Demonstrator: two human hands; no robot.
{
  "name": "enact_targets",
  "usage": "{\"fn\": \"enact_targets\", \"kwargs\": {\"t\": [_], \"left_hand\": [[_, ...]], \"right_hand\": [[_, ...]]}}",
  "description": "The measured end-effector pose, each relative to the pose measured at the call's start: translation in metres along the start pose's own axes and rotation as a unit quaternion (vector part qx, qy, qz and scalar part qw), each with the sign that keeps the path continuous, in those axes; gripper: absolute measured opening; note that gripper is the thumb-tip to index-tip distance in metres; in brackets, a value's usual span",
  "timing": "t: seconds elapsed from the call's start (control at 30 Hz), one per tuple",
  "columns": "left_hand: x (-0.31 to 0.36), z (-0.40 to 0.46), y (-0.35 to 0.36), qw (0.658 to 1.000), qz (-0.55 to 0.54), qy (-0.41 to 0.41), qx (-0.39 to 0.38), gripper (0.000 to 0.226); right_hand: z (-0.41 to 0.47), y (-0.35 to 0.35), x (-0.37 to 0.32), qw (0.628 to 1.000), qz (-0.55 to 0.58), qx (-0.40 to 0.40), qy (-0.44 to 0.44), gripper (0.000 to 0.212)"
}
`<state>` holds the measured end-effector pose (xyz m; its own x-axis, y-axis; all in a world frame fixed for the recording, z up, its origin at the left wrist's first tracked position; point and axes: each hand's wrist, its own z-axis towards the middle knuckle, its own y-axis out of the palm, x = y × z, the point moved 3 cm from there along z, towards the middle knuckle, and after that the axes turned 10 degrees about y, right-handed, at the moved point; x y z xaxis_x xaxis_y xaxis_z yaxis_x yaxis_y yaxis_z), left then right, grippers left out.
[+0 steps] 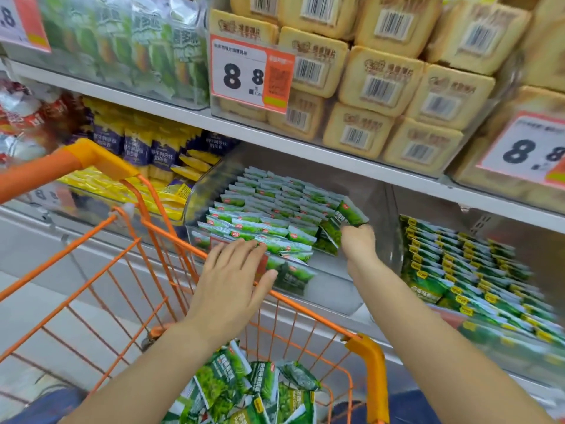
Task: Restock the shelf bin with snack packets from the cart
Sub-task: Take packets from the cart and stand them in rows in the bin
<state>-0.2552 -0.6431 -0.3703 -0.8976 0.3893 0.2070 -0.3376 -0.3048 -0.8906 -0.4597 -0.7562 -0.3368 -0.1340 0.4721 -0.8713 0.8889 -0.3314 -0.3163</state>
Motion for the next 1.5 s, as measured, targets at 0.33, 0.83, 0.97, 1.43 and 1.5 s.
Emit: {"fn": "enact_targets", "kwargs": {"t": [0.33,0.83,0.97,1.43,1.5], "left_hand": [[0.002,0.003,-0.004,1.0,0.017,0.003,0.0,0.054],[0.001,0.005,-0.003,1.0,0.009,-0.005,0.003,0.054],[0.001,0.004,-0.001,1.0,0.007,-0.007,-0.003,0.055],[0.003,0.003,-0.005,1.0,0.014,-0.004,0.002,0.052],[0.003,0.003,-0.005,1.0,0.013,-0.004,0.001,0.053]], "right_hand": [[0.07,0.022,0.009,0.96,-0.274,-0.01,0.049,0.032],[0.07,0.024,0.014,0.941,-0.339,0.001,0.02,0.07],[0.076,0.022,0.014,0.942,-0.333,0.04,-0.025,0.058],[0.065,0.025,0.015,0.913,-0.406,-0.016,0.025,0.036],[0.067,0.025,0.015,0.909,-0.416,-0.002,0.014,0.041]]}}
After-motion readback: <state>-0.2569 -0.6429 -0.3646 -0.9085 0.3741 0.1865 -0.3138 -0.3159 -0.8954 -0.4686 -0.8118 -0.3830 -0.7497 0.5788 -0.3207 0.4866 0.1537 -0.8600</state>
